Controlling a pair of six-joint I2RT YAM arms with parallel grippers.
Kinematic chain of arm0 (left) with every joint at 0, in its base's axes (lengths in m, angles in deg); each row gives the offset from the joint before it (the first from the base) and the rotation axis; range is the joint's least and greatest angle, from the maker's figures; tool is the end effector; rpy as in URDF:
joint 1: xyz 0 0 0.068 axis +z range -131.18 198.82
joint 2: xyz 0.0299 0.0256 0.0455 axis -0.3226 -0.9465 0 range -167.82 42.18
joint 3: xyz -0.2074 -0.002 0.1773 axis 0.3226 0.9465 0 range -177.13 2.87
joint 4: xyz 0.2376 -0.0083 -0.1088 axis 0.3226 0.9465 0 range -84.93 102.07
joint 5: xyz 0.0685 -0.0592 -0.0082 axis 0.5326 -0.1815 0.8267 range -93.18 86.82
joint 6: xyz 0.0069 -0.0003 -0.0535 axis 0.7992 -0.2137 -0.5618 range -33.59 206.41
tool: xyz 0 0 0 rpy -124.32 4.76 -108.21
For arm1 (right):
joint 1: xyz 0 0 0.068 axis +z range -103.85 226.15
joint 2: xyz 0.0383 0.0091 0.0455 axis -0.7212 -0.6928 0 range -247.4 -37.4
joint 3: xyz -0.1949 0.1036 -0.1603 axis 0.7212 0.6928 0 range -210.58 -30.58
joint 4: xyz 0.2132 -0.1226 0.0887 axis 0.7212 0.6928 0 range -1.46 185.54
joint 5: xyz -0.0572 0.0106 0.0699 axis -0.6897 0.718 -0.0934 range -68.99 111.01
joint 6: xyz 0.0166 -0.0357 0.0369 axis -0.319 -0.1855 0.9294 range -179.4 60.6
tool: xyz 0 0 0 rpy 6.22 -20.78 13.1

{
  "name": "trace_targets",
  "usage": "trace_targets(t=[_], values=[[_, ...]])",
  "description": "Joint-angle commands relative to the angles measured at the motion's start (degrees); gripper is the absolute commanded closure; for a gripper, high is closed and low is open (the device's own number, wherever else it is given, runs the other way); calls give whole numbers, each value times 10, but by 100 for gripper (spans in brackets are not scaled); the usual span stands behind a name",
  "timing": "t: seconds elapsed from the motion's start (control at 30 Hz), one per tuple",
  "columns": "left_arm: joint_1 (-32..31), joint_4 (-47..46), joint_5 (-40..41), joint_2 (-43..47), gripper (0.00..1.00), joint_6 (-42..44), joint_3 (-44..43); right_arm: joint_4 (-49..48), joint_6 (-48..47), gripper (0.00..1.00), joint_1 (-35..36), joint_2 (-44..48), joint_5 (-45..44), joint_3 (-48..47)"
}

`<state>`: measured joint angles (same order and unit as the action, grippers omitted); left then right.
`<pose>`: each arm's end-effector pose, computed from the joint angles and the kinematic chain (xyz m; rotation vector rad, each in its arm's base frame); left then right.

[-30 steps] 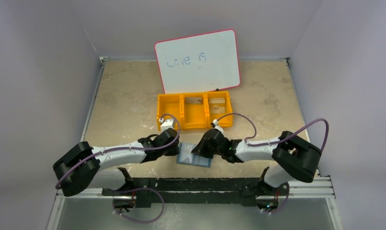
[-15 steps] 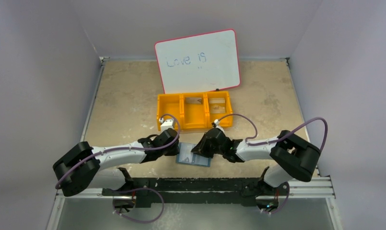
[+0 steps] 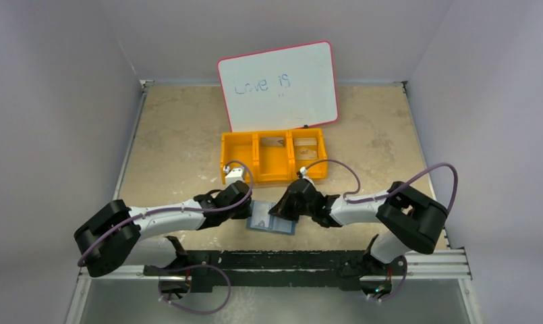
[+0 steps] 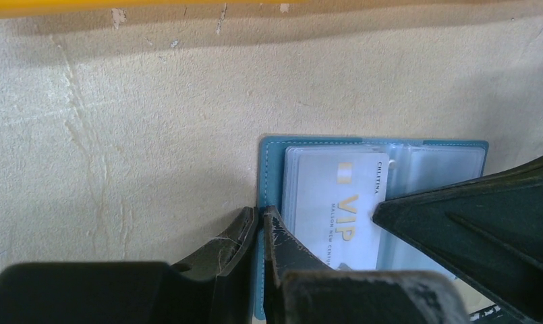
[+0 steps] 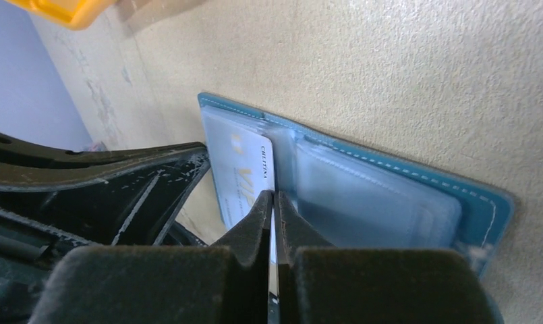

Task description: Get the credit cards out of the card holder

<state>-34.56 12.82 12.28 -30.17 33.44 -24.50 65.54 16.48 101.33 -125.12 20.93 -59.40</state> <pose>0.1395 -0.1720 0.1481 -0.1056 2.5030 -0.4717 0.1577 0.2268 0.1342 0.4508 2.4635 1.1633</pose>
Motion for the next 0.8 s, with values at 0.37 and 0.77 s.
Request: trace_targets(t=[0.37, 0.77], values=[[-8, 30, 28, -12, 96, -23, 16, 32, -19, 100, 1, 77, -50, 16], [-8, 42, 39, -21, 99, -17, 2, 46, -68, 100, -6, 110, -52, 24]])
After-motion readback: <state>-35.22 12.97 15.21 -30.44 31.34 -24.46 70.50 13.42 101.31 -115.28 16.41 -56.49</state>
